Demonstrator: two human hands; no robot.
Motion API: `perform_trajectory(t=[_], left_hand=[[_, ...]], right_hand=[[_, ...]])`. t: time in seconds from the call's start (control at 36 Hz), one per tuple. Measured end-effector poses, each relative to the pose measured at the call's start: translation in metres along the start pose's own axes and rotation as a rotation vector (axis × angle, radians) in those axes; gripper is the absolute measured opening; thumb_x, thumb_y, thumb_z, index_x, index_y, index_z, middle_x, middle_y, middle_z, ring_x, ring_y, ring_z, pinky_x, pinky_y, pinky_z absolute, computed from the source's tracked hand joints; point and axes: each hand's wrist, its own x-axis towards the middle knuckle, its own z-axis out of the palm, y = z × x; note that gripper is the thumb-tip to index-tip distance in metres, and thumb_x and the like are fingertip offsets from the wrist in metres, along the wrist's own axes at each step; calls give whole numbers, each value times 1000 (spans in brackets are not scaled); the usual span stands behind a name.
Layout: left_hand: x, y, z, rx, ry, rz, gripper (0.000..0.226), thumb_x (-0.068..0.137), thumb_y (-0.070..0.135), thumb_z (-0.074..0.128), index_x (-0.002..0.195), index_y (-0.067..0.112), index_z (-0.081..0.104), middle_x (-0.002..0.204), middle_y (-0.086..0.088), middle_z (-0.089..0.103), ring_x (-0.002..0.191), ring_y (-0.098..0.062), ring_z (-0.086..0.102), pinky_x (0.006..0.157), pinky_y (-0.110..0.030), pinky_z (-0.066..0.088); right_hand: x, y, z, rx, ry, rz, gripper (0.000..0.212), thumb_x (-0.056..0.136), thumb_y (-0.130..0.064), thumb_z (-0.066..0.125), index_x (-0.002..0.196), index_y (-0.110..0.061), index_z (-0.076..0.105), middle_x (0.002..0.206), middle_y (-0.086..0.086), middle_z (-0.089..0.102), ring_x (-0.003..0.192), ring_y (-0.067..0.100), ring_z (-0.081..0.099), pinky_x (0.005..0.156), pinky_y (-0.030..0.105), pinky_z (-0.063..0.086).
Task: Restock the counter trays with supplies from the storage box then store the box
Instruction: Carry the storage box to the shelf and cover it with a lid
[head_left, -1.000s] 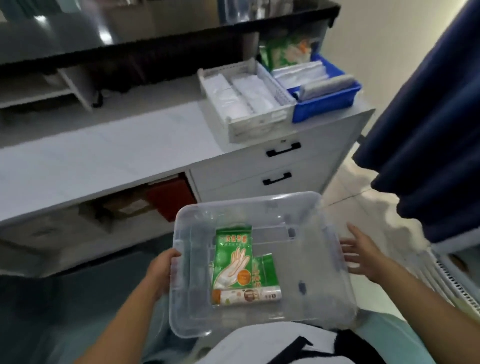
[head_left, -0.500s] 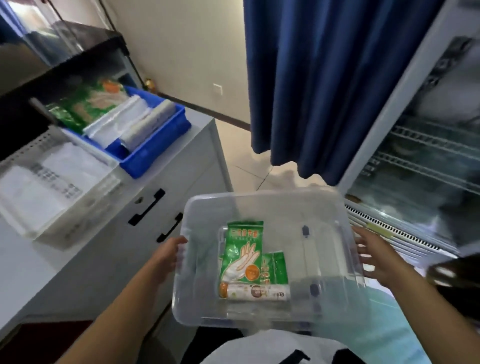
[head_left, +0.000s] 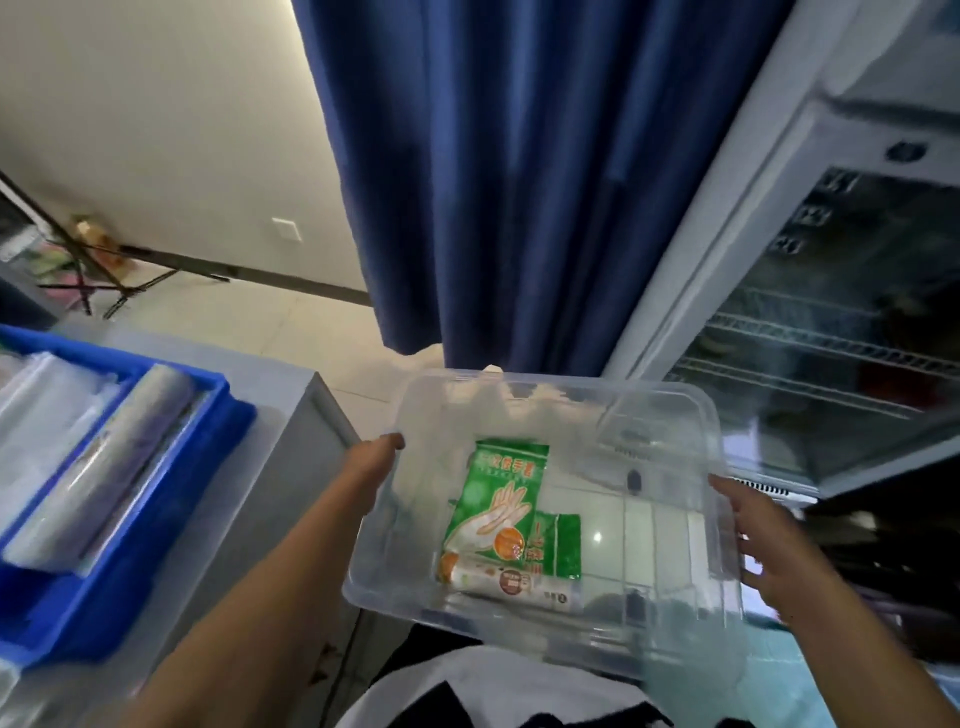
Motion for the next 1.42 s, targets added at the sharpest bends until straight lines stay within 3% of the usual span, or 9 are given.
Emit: perform_trajectory(t=[0.14, 0.36, 0.47, 0.53, 0.75, 0.89, 1.03, 1.31, 1.42], left_hand=[[42, 91, -1, -4, -65, 117, 45, 90, 25, 61, 125, -3, 57, 110, -16, 58, 85, -30, 55, 73, -33, 42], [102, 220, -8, -39, -87, 130, 50, 87, 27, 64, 129, 0, 57, 132, -21, 60, 121, -38, 59, 86, -40, 50], [137, 254, -26, -12, -88, 66, 60, 76, 36, 70, 126, 4, 60, 104, -13, 64, 95, -34, 64, 82, -38, 50], [159, 262, -39, -20, -72, 66, 54, 79, 37, 67, 123, 5, 62, 94, -11, 61, 77, -27, 58, 66, -30, 44], [233, 277, -103, -132, 150, -63, 35, 83, 36, 64, 104, 8, 59, 97, -11, 56, 71, -22, 51, 59, -28, 38], [248, 286, -147, -255, 308, -166, 33, 79, 37, 65, 101, 12, 59, 89, -9, 56, 68, -23, 52, 58, -27, 39], [260, 289, -179, -393, 462, -209, 25, 87, 32, 64, 102, 13, 58, 83, -6, 54, 68, -21, 50, 56, -27, 36], [289, 294, -246, -482, 687, -249, 21, 87, 24, 65, 99, 7, 61, 89, -12, 50, 79, -27, 47, 73, -36, 39], [328, 295, -292, -587, 694, -243, 33, 83, 22, 69, 108, 1, 65, 82, -13, 53, 70, -25, 47, 63, -31, 41]], right_hand=[[13, -31, 29, 50, 59, -30, 47, 80, -43, 71, 119, -18, 64, 91, 4, 62, 76, 21, 55, 68, 33, 44], [34, -106, 78, 156, 52, -44, 18, 87, -37, 65, 98, -22, 64, 83, 2, 62, 73, 20, 57, 63, 31, 41], [65, -147, 110, 154, 14, -81, 14, 86, -35, 67, 85, -22, 61, 78, 2, 57, 68, 19, 51, 66, 30, 40], [90, -169, 131, 147, -10, -96, 17, 86, -35, 68, 92, -20, 63, 82, 3, 58, 70, 20, 52, 66, 31, 41], [182, -287, 248, 0, -213, -145, 22, 88, -34, 63, 100, -16, 69, 91, 10, 71, 77, 26, 67, 60, 30, 49], [216, -365, 336, -137, -355, -189, 40, 72, -40, 70, 103, -15, 70, 93, 15, 74, 85, 36, 71, 80, 51, 59], [228, -433, 433, -272, -508, -313, 8, 93, -18, 59, 100, -16, 62, 80, 2, 64, 68, 15, 60, 54, 26, 41], [231, -510, 649, -572, -646, -475, 42, 86, -32, 66, 121, -9, 60, 106, 8, 63, 92, 28, 59, 82, 37, 48], [227, -531, 740, -655, -654, -477, 57, 86, -37, 69, 129, -3, 56, 111, 9, 58, 97, 28, 53, 85, 39, 44]])
